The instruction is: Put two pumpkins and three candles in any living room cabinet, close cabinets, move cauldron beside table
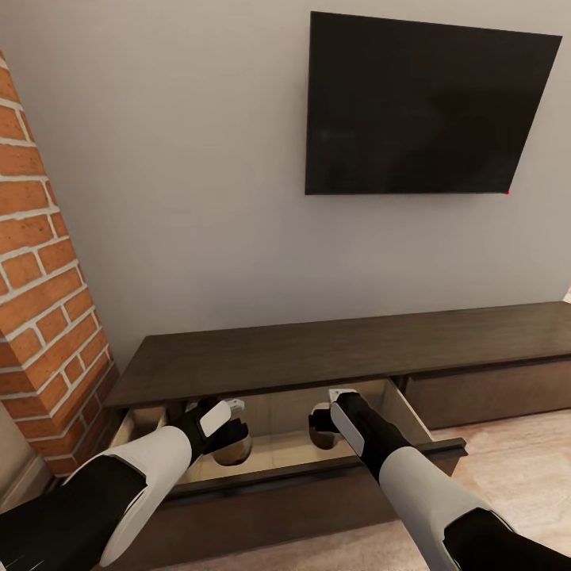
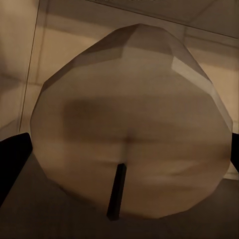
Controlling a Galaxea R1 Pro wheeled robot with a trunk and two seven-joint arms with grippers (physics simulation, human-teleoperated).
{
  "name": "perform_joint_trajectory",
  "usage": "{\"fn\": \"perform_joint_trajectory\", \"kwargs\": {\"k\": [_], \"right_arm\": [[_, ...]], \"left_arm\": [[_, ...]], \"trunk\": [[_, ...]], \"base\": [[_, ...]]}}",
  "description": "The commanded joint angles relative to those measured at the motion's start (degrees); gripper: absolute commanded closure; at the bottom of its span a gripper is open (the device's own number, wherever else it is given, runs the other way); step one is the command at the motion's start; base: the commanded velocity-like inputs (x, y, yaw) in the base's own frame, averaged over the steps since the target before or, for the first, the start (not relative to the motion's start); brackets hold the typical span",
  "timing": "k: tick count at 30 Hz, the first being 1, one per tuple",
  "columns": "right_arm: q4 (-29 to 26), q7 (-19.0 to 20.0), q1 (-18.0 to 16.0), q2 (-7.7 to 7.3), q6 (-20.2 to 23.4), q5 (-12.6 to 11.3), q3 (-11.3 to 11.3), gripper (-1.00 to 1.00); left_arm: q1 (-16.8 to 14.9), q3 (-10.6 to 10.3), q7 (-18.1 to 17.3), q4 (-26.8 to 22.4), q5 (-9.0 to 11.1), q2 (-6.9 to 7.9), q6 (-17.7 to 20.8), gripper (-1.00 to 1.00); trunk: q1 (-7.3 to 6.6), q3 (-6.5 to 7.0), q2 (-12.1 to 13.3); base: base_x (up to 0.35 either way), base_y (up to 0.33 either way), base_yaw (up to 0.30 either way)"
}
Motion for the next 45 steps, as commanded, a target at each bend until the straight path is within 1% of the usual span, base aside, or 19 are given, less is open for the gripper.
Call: {"fn": "perform_joint_trajectory", "kwargs": {"k": [1,2,31,36,45], "right_arm": [[-0.07,-0.54,-0.04,-0.04,0.14,-0.6,0.33,1.0],[-0.07,-0.55,-0.04,-0.04,0.14,-0.6,0.33,-1.0],[-0.79,-0.75,-0.04,-0.11,0.22,-0.58,0.32,-1.0],[-3.71,-0.81,-0.04,-0.19,0.44,-0.63,0.12,-1.0],[-5.2,-0.84,0.02,-0.22,1.1,-0.6,0.13,-1.0]], "left_arm": [[-0.02,-0.5,0.4,-0.12,0.58,0.0,0.2,1.0],[-0.02,-0.51,0.4,-0.12,0.58,0.01,0.2,1.0],[-0.02,-0.62,0.48,0.53,0.58,-0.11,0.07,1.0],[-0.02,-0.65,0.48,0.71,0.58,-0.11,0.1,1.0],[-0.01,-0.64,0.48,0.76,0.58,-0.11,0.18,1.0]], "trunk": [[-0.01,-0.06,-0.03],[-0.01,-0.06,-0.03],[-0.01,-0.06,-0.03],[-0.01,-0.06,-0.03],[-0.01,-0.06,-0.03]], "base": [[0.0,0.0,0.0],[0.0,0.0,0.0],[0.0,0.0,0.0],[0.0,0.0,0.0],[0.0,0.0,0.0]]}}
